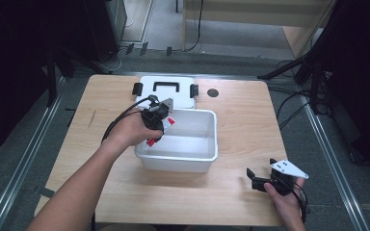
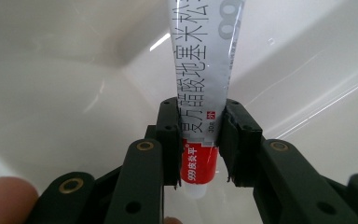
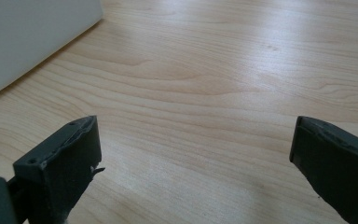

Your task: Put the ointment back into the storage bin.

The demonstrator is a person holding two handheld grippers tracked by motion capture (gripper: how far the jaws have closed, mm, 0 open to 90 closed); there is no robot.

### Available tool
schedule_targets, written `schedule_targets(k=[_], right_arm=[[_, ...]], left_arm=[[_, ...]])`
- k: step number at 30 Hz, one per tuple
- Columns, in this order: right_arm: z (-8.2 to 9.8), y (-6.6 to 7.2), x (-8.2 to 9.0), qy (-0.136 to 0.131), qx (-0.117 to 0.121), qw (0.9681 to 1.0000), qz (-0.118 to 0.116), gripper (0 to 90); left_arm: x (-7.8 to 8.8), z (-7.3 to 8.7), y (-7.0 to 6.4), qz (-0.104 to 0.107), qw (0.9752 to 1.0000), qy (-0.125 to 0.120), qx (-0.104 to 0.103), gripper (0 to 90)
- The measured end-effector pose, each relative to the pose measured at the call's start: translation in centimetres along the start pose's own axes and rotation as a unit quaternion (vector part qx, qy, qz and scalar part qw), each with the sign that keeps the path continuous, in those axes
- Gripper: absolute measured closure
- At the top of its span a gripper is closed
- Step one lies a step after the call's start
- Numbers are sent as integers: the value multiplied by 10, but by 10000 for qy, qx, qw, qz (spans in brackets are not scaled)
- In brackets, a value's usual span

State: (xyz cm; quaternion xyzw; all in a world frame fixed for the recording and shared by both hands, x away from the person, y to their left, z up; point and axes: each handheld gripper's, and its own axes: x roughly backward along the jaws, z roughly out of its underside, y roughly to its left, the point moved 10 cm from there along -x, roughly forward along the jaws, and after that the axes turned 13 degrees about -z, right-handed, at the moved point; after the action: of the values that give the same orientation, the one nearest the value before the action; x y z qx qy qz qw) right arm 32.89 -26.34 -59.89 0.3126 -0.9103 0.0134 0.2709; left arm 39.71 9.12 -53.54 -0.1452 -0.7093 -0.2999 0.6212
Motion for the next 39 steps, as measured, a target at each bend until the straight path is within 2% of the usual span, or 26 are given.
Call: schedule_targets(k=[3, 5, 10, 16, 19, 22, 24, 27, 28, 29, 31, 34, 36, 39], right_arm=[[0, 0, 0, 3, 1, 10000, 3, 21], [0, 0, 0, 1, 2, 10000, 8, 21], [0, 0, 0, -3, 1, 10000, 9, 21], [0, 0, 0, 0, 9, 10000, 13, 27], [0, 0, 0, -4, 11, 10000, 11, 27], [0, 0, 0, 1, 14, 10000, 12, 27], [0, 0, 0, 4, 6, 10000, 10, 27], [0, 0, 0, 6, 3, 10000, 6, 27], [0, 0, 0, 9, 3, 10000, 8, 27], [0, 0, 0, 9, 5, 10000, 6, 27], [0, 0, 0, 17, 16, 10000, 2, 27], [0, 1, 0, 31, 31, 10000, 6, 28], [0, 1, 0, 34, 40, 10000, 11, 29], [1, 0, 0, 41, 21, 10000, 23, 29]], left_arm=[[-2, -1, -2, -72, 9998, -23, -159, 714], [-2, -1, -3, -59, 9998, -20, -189, 713], [1, -2, -2, 71, 9999, -80, -61, 690], [4, 2, 1, 123, 9998, -84, -94, 698], [7, 1, 0, 297, 9991, -298, -43, 671], [13, 1, 2, 395, 9979, -513, -4, 597], [19, 3, 2, 440, 9975, -555, 7, 596], [33, 7, 2, 549, 9965, -632, 37, 491], [36, 9, 3, 555, 9964, -634, 1, 419], [40, 10, 3, 521, 9961, -705, 0, 387], [46, 15, 6, 468, 9967, -662, 63, 313], [53, 19, 8, 618, 9961, -625, 90, 246], [57, 22, 12, 552, 9965, -613, 152, 163], [64, 27, 21, 547, 9955, -730, 262, 116]])
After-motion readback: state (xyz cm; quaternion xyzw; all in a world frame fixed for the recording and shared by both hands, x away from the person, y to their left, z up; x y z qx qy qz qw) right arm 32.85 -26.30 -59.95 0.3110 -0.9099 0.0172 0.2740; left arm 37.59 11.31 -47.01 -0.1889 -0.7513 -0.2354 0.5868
